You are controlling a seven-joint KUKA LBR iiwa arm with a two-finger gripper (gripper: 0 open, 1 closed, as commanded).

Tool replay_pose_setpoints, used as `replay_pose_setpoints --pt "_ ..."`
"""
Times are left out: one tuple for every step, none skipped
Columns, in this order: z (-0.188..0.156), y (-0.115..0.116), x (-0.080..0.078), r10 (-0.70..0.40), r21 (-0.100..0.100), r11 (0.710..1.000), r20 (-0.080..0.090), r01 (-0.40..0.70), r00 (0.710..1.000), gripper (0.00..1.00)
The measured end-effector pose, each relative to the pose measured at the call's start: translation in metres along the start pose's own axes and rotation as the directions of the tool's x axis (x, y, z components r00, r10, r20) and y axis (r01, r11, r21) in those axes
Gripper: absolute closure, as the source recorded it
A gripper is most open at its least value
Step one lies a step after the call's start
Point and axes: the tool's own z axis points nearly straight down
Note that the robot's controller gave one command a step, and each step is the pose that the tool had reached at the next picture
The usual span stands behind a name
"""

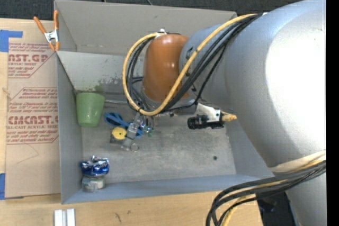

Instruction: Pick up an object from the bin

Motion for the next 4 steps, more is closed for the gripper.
replay_pose_setpoints --pt "0.045 0.000 0.006 0.121 0.003 0.993 -0.004 -0.121 0.993 0.00" --pt "0.046 0.001 0.006 0.120 0.001 0.993 -0.001 -0.120 0.993 0.00" --pt "0.045 0.001 0.006 0.120 -0.001 0.993 -0.001 -0.120 0.993 1.00" --pt "0.030 0.002 0.006 0.119 -0.001 0.993 -0.001 -0.119 0.993 1.00"
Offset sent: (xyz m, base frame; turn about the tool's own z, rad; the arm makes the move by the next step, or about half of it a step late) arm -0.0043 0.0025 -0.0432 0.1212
